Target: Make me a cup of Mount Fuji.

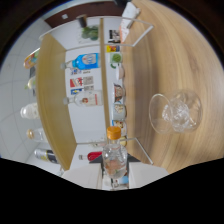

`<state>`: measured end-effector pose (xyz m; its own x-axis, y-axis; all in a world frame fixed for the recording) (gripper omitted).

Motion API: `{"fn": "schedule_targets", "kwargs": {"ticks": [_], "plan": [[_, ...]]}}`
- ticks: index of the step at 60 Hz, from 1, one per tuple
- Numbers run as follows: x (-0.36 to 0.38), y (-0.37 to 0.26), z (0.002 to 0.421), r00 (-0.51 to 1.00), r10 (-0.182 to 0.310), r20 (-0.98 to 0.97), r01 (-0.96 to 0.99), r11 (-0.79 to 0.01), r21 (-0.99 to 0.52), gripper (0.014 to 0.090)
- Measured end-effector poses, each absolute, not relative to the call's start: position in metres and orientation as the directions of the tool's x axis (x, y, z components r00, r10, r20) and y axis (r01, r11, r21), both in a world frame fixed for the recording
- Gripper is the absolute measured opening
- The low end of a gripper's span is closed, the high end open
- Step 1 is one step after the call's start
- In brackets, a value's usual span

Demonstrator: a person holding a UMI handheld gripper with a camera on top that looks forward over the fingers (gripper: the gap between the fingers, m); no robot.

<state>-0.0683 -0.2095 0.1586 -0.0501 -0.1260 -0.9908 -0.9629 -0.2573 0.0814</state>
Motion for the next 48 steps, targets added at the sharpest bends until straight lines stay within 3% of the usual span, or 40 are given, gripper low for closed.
{"fn": "schedule_targets", "kwargs": {"ticks": [6,14,20,33,48], "plan": [[-0.081,-0.213,0.188,0.263,-0.047,-0.964,-0.930,-0.279,-0.241,0.0347],[-0.114,-0.215,0.222,0.659,0.073,-0.749,-0.720,-0.230,-0.655,0.0348],[-0.143,-0.212,0.209,0.834,0.106,-0.541,-0.511,-0.218,-0.832,0.0347],[-0.186,-0.204,0.102,0.978,0.093,-0.185,-0.142,-0.347,-0.927,0.0347],[-0.200,-0.209,0.025,0.994,0.035,-0.107,-0.072,-0.539,-0.839,0.0346]]}}
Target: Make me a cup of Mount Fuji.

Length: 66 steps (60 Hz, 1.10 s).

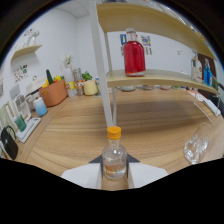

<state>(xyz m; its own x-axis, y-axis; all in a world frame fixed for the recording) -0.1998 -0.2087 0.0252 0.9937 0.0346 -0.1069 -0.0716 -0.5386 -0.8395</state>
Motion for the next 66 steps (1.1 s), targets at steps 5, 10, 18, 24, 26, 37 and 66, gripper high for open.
{"fn": "schedule_targets", "kwargs": {"ticks": [5,10,18,24,26,37,66], "plan": [[-0.202,-0.207,0.020,0.994,0.030,-0.100,-0.067,-0.553,-0.831,0.0349],[-0.203,-0.210,0.010,0.997,0.035,-0.072,-0.038,-0.593,-0.804,0.0351],[-0.203,-0.211,0.010,0.998,0.040,-0.053,-0.019,-0.591,-0.807,0.0358],[-0.203,-0.213,0.010,0.998,0.050,-0.041,-0.004,-0.589,-0.808,0.0363],[-0.203,-0.215,0.009,0.998,0.052,-0.041,-0.002,-0.591,-0.807,0.0368],[-0.206,-0.228,0.018,0.995,0.090,-0.051,0.012,-0.589,-0.808,0.0700],[-0.106,-0.277,0.164,0.982,0.185,-0.031,0.039,-0.363,-0.931,0.0862]]}}
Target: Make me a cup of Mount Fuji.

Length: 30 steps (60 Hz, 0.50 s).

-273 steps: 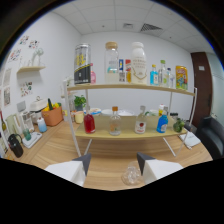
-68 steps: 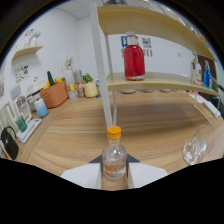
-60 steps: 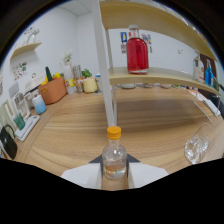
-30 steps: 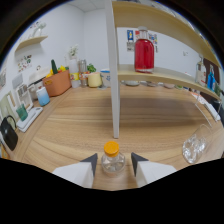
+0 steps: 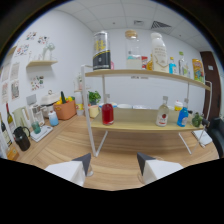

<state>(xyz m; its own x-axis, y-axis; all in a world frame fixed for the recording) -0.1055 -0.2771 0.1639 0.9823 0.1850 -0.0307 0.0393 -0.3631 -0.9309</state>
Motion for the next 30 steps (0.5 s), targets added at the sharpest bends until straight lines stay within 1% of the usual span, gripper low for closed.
{"fn": "schedule_targets", "kwargs": {"ticks": [5,12,15,19,22,30], "plan": [[-0.064,-0.282,0.161,0.987,0.157,-0.031,0.028,-0.361,-0.932,0.0864],[-0.008,-0.288,0.139,0.993,0.114,-0.017,0.030,-0.401,-0.916,0.0853],[0.015,-0.288,0.132,0.996,0.088,0.002,0.038,-0.416,-0.908,0.0853],[0.038,-0.286,0.126,0.997,0.076,0.013,0.045,-0.436,-0.899,0.0853],[0.053,-0.280,0.133,0.998,0.062,0.012,0.038,-0.431,-0.902,0.0853],[0.086,-0.245,0.169,0.999,0.028,0.016,0.025,-0.372,-0.928,0.0855]]}}
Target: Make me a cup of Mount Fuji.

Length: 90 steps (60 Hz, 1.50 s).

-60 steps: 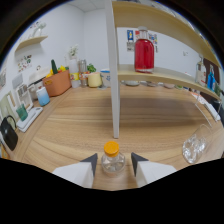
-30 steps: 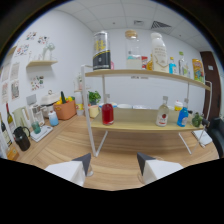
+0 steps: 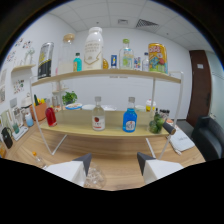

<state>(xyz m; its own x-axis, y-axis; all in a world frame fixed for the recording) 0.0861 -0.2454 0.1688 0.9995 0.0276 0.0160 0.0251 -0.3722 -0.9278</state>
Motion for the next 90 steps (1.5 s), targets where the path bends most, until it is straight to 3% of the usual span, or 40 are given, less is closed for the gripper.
{"fn": "schedule_targets", "kwargs": {"ticks": [10,20,32,36,56,65,81,90], "plan": [[0.112,-0.191,0.204,0.999,0.008,-0.034,-0.030,-0.316,-0.948,0.0855],[0.128,-0.140,0.209,0.999,-0.002,-0.042,-0.041,-0.305,-0.952,0.0833],[0.134,-0.107,0.189,1.000,0.013,-0.020,-0.015,-0.339,-0.941,0.0521],[0.132,-0.104,0.186,1.000,0.027,-0.011,-0.001,-0.340,-0.941,0.0373],[0.136,-0.124,0.209,1.000,0.002,-0.026,-0.024,-0.313,-0.950,0.0362],[0.140,-0.159,0.219,0.995,-0.039,-0.096,-0.103,-0.301,-0.948,0.0361],[0.127,-0.223,0.133,0.990,-0.091,-0.104,-0.133,-0.426,-0.895,0.0358],[0.117,-0.234,0.104,0.997,-0.044,0.069,0.039,-0.478,-0.877,0.0359]]}}
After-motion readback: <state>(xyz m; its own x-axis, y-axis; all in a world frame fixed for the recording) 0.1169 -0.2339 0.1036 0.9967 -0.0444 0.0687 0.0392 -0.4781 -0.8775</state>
